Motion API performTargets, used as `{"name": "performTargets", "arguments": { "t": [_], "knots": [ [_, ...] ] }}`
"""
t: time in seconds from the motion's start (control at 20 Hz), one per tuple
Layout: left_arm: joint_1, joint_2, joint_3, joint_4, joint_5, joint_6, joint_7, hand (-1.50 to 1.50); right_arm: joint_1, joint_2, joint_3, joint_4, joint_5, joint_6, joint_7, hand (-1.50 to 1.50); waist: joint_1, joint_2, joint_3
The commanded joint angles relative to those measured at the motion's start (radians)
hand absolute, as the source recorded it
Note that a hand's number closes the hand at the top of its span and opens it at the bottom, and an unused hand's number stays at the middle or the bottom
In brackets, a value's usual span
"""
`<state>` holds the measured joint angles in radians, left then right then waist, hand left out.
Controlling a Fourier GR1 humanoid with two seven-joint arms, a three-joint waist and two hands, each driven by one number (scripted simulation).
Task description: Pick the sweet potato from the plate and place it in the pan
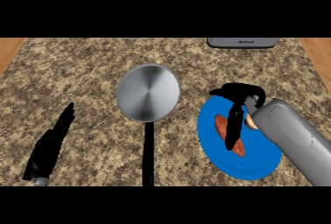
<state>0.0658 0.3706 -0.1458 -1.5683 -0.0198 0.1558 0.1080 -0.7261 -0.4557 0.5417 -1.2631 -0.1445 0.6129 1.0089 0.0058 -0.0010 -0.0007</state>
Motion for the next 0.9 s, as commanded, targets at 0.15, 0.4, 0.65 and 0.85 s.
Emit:
{"name": "performTargets", "arguments": {
  "t": [0.15, 0.4, 0.65, 0.85],
  "knots": [
    [0.022, -0.031, 0.007, 0.025, -0.027, 0.008, -0.04, 0.0, 0.024, 0.053, 0.032, -0.014, 0.014, 0.024, 0.175, -1.5, -0.005, -0.001, 0.0],
    [0.038, -0.025, 0.021, -0.029, -0.02, -0.016, 0.001, 0.0, 0.058, 0.035, 0.032, 0.007, 0.053, 0.058, 0.128, -1.5, -0.002, -0.001, 0.0],
    [0.053, -0.048, 0.009, -0.082, -0.049, -0.013, 0.035, 0.0, 0.09, 0.061, 0.019, 0.03, 0.123, 0.03, 0.083, -1.5, 0.001, 0.0, 0.001],
    [0.028, -0.03, 0.048, -0.087, -0.033, -0.055, 0.065, 0.0, 0.128, 0.047, 0.002, 0.051, 0.188, 0.058, 0.002, -1.5, -0.001, 0.0, 0.001]
  ]
}}
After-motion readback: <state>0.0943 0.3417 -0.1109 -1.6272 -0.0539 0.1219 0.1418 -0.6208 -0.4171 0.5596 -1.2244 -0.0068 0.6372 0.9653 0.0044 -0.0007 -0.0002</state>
